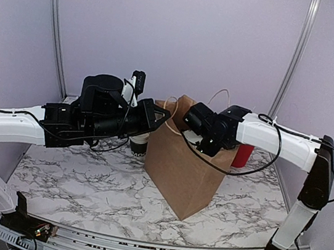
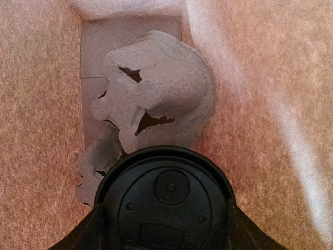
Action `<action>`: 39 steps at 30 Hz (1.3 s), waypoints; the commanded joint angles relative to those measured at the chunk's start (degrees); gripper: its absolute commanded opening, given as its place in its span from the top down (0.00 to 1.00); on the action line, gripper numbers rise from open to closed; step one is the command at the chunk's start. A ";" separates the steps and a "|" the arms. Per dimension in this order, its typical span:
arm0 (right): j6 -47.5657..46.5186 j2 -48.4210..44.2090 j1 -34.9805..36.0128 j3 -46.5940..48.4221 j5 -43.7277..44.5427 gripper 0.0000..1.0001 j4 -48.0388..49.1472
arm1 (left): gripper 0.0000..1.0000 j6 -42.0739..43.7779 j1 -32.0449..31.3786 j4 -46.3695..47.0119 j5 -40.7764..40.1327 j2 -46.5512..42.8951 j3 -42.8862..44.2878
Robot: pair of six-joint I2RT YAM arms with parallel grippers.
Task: Pack the takeout coffee
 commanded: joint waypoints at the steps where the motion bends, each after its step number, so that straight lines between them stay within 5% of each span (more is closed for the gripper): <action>1: 0.97 2.00 0.99 1.77 -1.04 0.52 -2.08 | 1.00 0.26 -0.21 -0.97 -0.50 -0.96 0.51; 30: 0.95 3.26 2.57 14.82 2.28 0.52 -7.75 | 1.00 0.20 -0.21 -1.21 -0.09 -0.61 0.78; 39: 1.10 5.22 2.53 11.20 1.52 0.52 -5.53 | 1.00 0.29 -0.24 -1.22 -0.01 -0.83 0.49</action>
